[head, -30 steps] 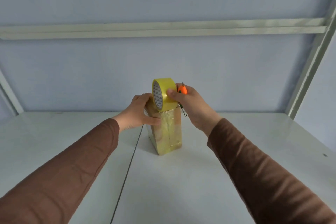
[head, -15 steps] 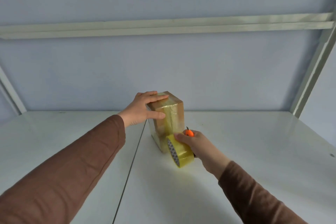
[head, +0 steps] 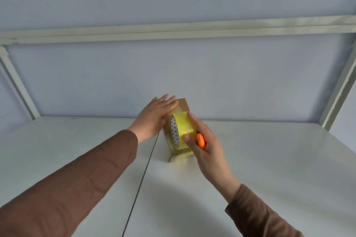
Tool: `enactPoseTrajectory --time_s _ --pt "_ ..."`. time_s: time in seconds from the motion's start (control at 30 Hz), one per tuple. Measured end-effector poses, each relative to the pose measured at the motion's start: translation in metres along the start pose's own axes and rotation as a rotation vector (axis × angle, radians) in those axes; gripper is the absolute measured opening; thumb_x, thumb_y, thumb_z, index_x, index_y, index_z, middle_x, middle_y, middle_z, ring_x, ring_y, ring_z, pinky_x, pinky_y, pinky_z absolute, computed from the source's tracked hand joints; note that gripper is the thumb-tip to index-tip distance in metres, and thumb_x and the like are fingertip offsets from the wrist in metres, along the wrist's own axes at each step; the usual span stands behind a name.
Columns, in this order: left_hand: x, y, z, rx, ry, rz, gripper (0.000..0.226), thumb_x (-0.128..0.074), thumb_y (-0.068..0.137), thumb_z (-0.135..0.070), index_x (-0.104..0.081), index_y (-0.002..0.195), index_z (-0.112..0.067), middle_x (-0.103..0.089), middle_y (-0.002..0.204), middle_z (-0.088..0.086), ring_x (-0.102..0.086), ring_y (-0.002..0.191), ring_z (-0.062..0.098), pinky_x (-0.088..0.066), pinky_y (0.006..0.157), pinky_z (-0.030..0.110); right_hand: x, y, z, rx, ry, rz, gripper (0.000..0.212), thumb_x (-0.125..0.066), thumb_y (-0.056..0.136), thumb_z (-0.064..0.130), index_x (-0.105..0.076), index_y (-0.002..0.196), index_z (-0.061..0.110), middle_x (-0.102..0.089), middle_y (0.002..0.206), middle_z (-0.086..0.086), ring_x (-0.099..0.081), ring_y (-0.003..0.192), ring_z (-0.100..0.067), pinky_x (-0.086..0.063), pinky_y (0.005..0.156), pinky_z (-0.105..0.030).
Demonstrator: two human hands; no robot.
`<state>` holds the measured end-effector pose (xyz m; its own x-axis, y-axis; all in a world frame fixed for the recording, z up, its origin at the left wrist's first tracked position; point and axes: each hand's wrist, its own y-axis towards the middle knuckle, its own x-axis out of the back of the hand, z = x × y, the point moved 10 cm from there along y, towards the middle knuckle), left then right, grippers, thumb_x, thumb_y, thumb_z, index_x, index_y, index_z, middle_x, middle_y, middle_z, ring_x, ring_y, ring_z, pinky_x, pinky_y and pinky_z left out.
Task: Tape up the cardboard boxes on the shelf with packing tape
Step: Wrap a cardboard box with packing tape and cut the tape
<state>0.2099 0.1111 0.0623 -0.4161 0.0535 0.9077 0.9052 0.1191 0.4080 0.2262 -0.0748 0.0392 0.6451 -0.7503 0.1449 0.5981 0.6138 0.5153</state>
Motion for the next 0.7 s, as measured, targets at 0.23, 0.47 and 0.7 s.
enactPoseTrajectory --time_s 0.23,0.47,0.7 --pt "-0.041 -0.007 0.022 0.118 -0.113 0.312 0.047 -0.037 0.112 -0.028 -0.033 0.159 -0.032 -0.01 0.172 -0.003 -0.004 0.159 0.015 0.005 0.126 0.037 -0.012 0.032 -0.019 -0.161 0.101 0.141 0.021 -0.064 0.101 0.014 -0.064 0.122 0.019 -0.07 0.093 0.015 -0.064 0.083 -0.003 -0.05 0.076 -0.019" --pt "-0.047 -0.019 0.011 0.243 -0.547 0.103 0.043 -0.048 0.108 -0.014 -0.06 0.111 -0.055 -0.06 0.118 -0.041 -0.048 0.115 -0.025 -0.032 0.114 0.028 -0.017 0.032 -0.012 -0.178 0.105 0.23 0.03 -0.061 0.104 0.022 -0.071 0.083 0.041 -0.063 0.07 0.027 -0.059 0.065 0.009 -0.044 0.062 -0.005" --pt "-0.054 -0.029 0.007 0.228 -0.616 0.235 0.044 -0.045 0.107 -0.015 -0.054 0.133 -0.05 -0.041 0.139 -0.041 -0.034 0.141 -0.005 -0.021 0.109 0.003 0.015 0.015 -0.002 -0.264 0.054 0.143 0.026 -0.068 0.098 0.029 -0.06 0.096 0.004 -0.049 0.077 -0.003 -0.045 0.072 -0.016 -0.036 0.068 -0.03"
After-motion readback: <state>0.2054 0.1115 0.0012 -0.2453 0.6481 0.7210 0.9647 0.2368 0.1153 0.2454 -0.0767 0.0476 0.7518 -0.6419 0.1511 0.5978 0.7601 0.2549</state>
